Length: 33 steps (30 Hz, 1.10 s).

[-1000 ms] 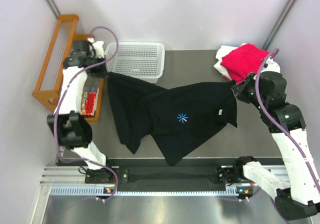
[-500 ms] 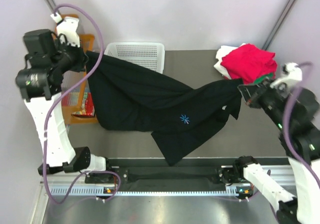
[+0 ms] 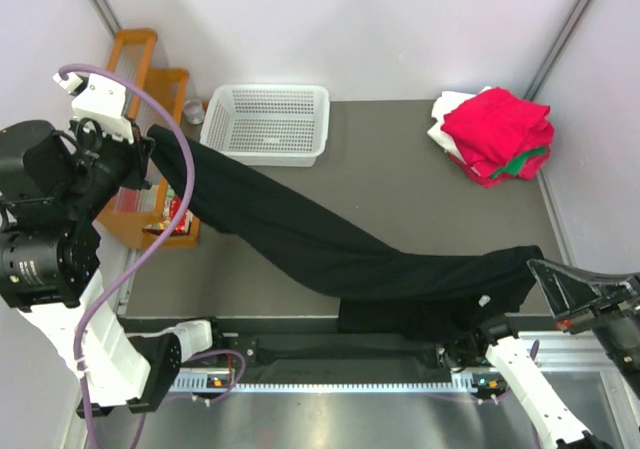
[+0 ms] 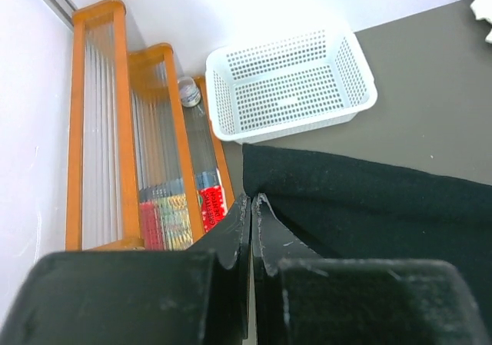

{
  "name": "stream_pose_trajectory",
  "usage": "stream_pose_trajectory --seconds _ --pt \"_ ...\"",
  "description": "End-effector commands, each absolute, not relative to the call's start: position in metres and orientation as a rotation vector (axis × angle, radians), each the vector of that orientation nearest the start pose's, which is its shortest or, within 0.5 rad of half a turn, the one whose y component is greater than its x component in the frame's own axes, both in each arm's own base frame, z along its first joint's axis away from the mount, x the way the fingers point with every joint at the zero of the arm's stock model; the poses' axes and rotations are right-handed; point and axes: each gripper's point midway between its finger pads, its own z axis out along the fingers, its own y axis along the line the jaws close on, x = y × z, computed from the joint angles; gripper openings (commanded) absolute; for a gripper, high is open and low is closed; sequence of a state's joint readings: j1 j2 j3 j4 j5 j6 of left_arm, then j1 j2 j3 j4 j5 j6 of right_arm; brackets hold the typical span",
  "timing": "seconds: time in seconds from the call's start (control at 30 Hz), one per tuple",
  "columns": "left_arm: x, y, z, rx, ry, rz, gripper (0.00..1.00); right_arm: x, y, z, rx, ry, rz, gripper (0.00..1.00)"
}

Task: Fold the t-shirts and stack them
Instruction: Flatten the tshirt out

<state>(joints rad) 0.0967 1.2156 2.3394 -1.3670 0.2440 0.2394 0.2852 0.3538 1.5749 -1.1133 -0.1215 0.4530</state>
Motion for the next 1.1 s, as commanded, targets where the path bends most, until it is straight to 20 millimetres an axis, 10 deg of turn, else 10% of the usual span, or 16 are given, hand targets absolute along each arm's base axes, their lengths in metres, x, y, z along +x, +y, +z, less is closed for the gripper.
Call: stream_pose_trajectory --seconds 0.0,0.27,0.5,0.7,0.93,0.97,1.07 --pt "0.221 -0.008 0.511 0.302 1.758 0.047 0.00 0.063 0.043 0.429 0.095 1.589 0.602 0.00" --pt "0.269 0.016 0.424 0.236 2.033 0.098 0.00 0.173 0.048 0.375 0.341 1.746 0.491 0.00" --pt "0.319 0.017 0.366 0.203 2.176 0.028 0.00 0.268 0.092 0.356 0.323 1.829 0.554 0.00" --pt "0.330 0.008 0.343 0.216 2.212 -0.048 0.00 0.257 0.101 0.342 0.258 1.862 0.597 0.00" --pt "0.331 0.006 0.337 0.242 2.222 -0.063 0.00 0.193 0.114 0.211 0.233 2.290 0.666 0.00" --pt "0.332 0.005 0.339 0.243 2.220 -0.069 0.00 0.181 0.117 0.195 0.222 2.359 0.686 0.04" --pt "0.335 0.001 0.343 0.247 2.207 -0.096 0.00 0.158 0.118 0.154 0.163 2.563 0.665 0.67"
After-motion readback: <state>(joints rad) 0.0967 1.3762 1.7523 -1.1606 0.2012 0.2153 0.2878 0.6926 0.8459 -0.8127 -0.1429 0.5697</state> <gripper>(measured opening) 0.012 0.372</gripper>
